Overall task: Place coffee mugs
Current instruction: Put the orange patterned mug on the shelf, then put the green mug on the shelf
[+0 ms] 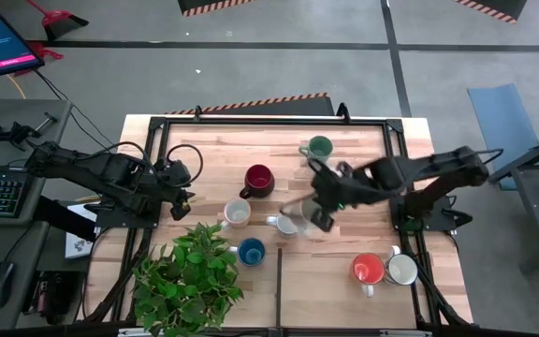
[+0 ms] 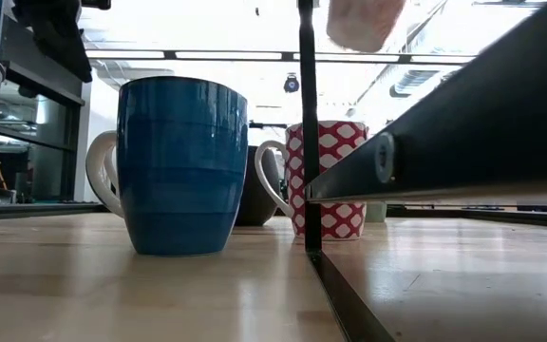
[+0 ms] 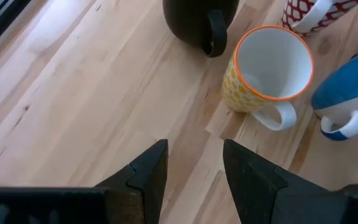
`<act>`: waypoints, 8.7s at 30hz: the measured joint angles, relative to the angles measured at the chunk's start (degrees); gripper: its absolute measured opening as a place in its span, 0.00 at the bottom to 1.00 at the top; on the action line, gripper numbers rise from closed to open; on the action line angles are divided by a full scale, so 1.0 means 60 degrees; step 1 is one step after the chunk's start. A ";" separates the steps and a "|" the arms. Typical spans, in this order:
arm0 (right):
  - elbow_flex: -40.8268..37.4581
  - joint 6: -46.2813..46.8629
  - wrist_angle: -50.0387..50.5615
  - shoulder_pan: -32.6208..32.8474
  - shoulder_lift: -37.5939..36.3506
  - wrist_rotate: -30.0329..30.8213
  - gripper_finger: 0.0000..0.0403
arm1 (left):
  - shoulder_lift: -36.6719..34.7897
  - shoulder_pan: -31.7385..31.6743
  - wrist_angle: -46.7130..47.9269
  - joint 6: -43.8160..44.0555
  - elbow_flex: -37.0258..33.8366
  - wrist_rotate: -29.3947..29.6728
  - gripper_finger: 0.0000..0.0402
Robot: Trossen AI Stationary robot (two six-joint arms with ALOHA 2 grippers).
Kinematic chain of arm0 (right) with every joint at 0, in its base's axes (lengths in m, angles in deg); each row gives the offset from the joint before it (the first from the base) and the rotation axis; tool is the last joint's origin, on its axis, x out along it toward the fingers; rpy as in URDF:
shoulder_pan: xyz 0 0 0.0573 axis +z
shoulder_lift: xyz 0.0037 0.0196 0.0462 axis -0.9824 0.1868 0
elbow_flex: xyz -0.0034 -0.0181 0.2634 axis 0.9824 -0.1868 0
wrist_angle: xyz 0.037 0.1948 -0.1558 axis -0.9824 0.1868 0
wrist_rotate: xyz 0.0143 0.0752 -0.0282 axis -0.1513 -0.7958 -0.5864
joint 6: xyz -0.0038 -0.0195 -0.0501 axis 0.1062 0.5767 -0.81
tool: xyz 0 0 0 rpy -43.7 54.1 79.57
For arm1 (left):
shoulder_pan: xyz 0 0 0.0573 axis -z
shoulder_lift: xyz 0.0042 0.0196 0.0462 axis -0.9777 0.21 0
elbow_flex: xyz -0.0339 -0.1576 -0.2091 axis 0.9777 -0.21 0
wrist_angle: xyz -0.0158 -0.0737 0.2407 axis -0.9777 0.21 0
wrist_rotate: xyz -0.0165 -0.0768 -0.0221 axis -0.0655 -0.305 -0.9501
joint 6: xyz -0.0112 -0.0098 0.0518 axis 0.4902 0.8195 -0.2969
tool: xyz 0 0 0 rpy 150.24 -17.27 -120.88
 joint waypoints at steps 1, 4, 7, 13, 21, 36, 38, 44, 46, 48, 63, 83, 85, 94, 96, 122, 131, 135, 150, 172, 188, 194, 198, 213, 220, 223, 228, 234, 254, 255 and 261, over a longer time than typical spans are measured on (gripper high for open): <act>0.0000 0.0467 0.0069 0.0311 -0.0051 -0.0002 0.00 | -0.0002 0.0000 0.0006 -0.0020 0.0000 0.0000 0.36; 0.0000 0.2008 0.0482 0.1307 -0.0166 -0.0061 0.00 | -0.0001 0.0000 0.0007 -0.0289 0.0000 -0.0008 0.36; -0.0004 0.3275 0.1014 0.2288 -0.0152 -0.0394 0.00 | 0.0000 0.0000 0.0008 -0.0710 0.0000 -0.0007 0.36; -0.0004 0.5444 0.1224 0.4142 -0.0102 -0.0503 0.00 | -0.0004 0.0000 0.0005 -0.1110 0.0000 -0.0010 0.36; -0.0004 0.7262 0.0856 0.6314 -0.0096 -0.0207 0.00 | -0.0004 0.0000 0.0005 -0.1117 0.0000 -0.0010 0.36; -0.0004 1.0921 0.1442 0.8012 0.1038 -0.1433 0.00 | -0.0004 0.0000 0.0005 -0.1113 0.0000 -0.0006 0.36; -0.0004 1.1214 0.1631 0.8106 0.1175 -0.1597 0.00 | -0.0004 0.0000 0.0005 -0.1113 0.0000 -0.0006 0.36; -0.0007 1.1188 0.2159 0.8110 0.1641 -0.2049 0.00 | -0.0004 0.0000 0.0005 -0.1113 0.0000 -0.0006 0.36; -0.0007 1.1190 0.2229 0.8108 0.1766 -0.2057 0.00 | -0.0004 0.0000 0.0002 -0.1113 0.0000 -0.0006 0.36; -0.0007 1.1191 0.2196 0.8097 0.1943 -0.2337 0.00 | -0.0001 0.0000 0.0005 -0.1113 0.0000 -0.0006 0.36; -0.0022 1.2871 0.2288 0.8551 0.3140 -0.3766 0.00 | -0.0002 -0.0002 -0.0003 -0.1113 0.0000 -0.0003 0.36; -0.0055 1.3916 0.2921 0.8602 0.3308 -0.3947 0.00 | -0.0004 -0.0003 -0.0002 -0.1116 0.0000 -0.0003 0.36; -0.0055 1.3916 0.2921 0.8601 0.3308 -0.3947 0.00 | -0.0004 0.0000 0.0001 -0.1113 0.0000 -0.0003 0.36; -0.0055 1.3886 0.2957 0.8379 0.3312 -0.3976 0.00 | -0.0004 0.0000 0.0001 -0.1117 0.0000 0.0001 0.36; -0.0055 1.3685 0.2951 0.8317 0.3312 -0.3976 0.00 | -0.0004 0.0000 -0.0003 -0.1117 0.0000 0.0005 0.36; -0.0055 1.4300 0.2646 0.8197 0.3315 -0.4012 0.05 | -0.0004 -0.0003 -0.0003 -0.1616 0.0000 0.0005 0.36; -0.0055 1.4695 0.2735 0.8197 0.3315 -0.4186 0.05 | -0.0004 0.0000 0.0001 -0.1616 0.0000 0.0005 0.36; -0.0055 1.4872 0.2728 0.8197 0.3315 -0.4194 0.05 | -0.0002 0.0000 -0.0003 -0.1616 0.0000 0.0005 0.36; -0.0055 1.4918 0.2735 0.8204 0.3315 -0.4188 0.05 | -0.0004 0.0000 -0.0003 -0.1612 0.0000 0.0005 0.36; -0.0104 1.4573 0.2690 0.7873 0.3312 -0.3688 0.16 | -0.0004 -0.0003 -0.0010 -0.1583 0.0000 0.0001 0.36; -0.0718 1.5260 0.2395 0.7887 0.3282 -0.4089 0.30 | -0.0002 -0.0003 -0.0017 -0.1346 0.0000 -0.0014 0.36; -0.0714 1.5270 0.2399 0.7884 0.3281 -0.4302 0.30 | -0.0002 -0.0002 -0.0017 -0.1350 0.0000 -0.0012 0.36; -0.0714 1.5281 0.2396 0.7884 0.3174 -0.4449 0.30 | 0.0000 0.0000 -0.0021 -0.1350 0.0000 -0.0010 0.36; -0.0699 1.5283 0.2266 0.7891 0.1908 -0.4117 0.30 | 0.0000 -0.0002 -0.0042 -0.1353 0.0000 -0.0006 0.36; -0.0699 1.5088 0.1432 0.7891 0.1035 -0.3947 0.30 | 0.0000 0.0000 -0.0042 -0.1353 0.0000 -0.0006 0.36; -0.0699 1.5085 0.1125 0.7902 0.0724 -0.2479 0.30 | 0.0000 -0.0002 -0.0039 -0.1345 0.0000 -0.0006 0.36; -0.0699 1.4824 0.1673 0.7617 0.0580 0.1707 0.30 | -0.0003 -0.0003 -0.0039 -0.1350 0.0000 -0.0006 0.36; -0.0699 1.2881 0.2821 0.5994 0.0580 0.2696 0.30 | 0.0000 -0.0004 -0.0043 -0.1339 0.0000 -0.0006 0.36; -0.0699 0.0089 0.0715 -0.3558 0.0564 0.1242 0.30 | 0.0000 -0.0004 -0.0054 -0.1265 0.0000 -0.0003 0.36; -0.0699 -0.0387 0.0366 -0.3854 0.0584 0.0959 0.30 | 0.0000 -0.0004 -0.0054 -0.1262 0.0000 -0.0003 0.36; -0.0699 -0.2000 -0.0460 -0.5204 0.1054 -0.0117 0.30 | -0.0001 -0.0004 -0.0061 -0.1185 0.0000 -0.0003 0.36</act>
